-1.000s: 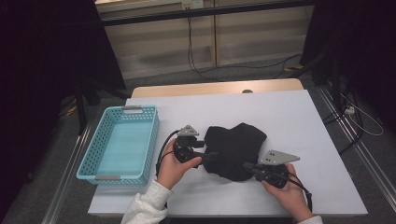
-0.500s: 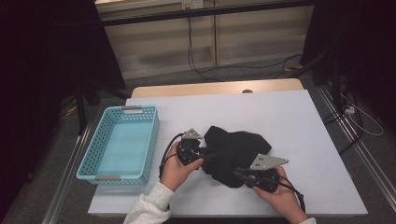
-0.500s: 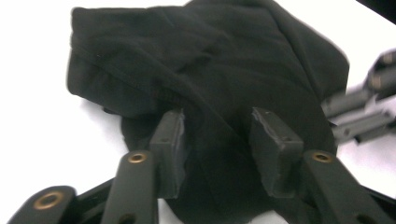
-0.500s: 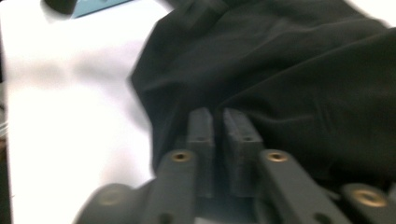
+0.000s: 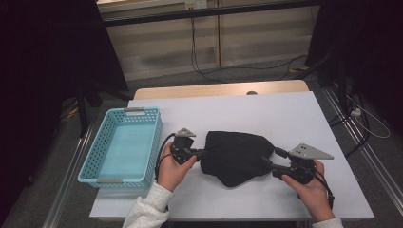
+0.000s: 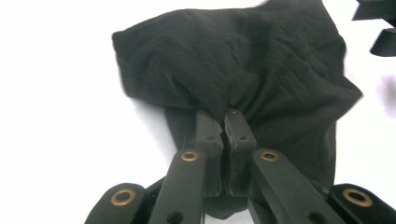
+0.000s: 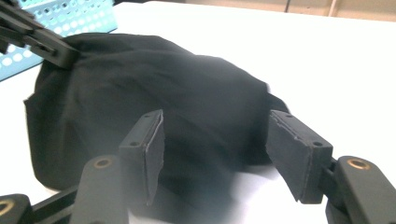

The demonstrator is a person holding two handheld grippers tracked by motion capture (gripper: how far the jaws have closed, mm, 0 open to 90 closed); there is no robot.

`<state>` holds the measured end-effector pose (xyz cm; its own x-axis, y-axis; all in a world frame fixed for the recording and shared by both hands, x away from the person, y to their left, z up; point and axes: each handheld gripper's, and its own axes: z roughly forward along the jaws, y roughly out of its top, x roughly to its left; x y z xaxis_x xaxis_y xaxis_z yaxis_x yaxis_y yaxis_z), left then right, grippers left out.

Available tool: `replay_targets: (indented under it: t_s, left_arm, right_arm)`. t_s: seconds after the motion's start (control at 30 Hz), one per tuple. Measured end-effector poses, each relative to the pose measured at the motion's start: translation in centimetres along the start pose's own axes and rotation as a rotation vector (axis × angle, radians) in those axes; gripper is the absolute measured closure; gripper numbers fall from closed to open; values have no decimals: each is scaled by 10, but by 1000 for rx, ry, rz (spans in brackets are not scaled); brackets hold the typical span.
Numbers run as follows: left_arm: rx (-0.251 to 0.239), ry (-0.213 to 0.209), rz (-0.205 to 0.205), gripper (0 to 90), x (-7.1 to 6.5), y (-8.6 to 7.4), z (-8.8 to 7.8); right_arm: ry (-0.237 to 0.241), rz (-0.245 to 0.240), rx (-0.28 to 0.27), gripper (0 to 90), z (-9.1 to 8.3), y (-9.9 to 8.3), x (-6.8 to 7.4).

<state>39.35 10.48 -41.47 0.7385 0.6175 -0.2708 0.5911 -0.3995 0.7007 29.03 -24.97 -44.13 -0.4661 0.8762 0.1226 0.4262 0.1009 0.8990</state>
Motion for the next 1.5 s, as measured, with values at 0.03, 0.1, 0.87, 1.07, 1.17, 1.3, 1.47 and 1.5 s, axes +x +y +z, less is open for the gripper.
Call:
replay_targets:
  t_s: [0.03, 0.1, 0.87, 1.07, 1.17, 1.3, 1.47, 1.5]
  left_arm:
    - [-6, 15, -7, 866, 4, 0, -2]
    - [-2, 34, -18, 866, 8, -2, -3]
    - [32, 86, -47, 865, 17, -8, -7]
    - [46, 43, -33, 866, 11, -9, -2]
    - [67, 36, -28, 866, 9, -12, 3]
    - [93, 22, -27, 866, 7, -16, 14]
    - [114, -29, -20, 866, -3, -19, 26]
    - [122, -47, -11, 866, -7, -18, 27]
  right_arm:
    - [-8, 3, 2, 371, 0, -1, -2]
    - [-18, 3, 7, 375, 0, -2, -4]
    - [-15, -22, 128, 456, 47, -1, -4]
    - [88, -14, 104, 687, 57, 2, 13]
    - [133, -22, 90, 750, 59, 5, 22]
    - [177, -43, 97, 797, 63, 6, 35]
    - [239, -86, 98, 858, 65, 7, 51]
    - [259, -88, 97, 874, 65, 7, 53]
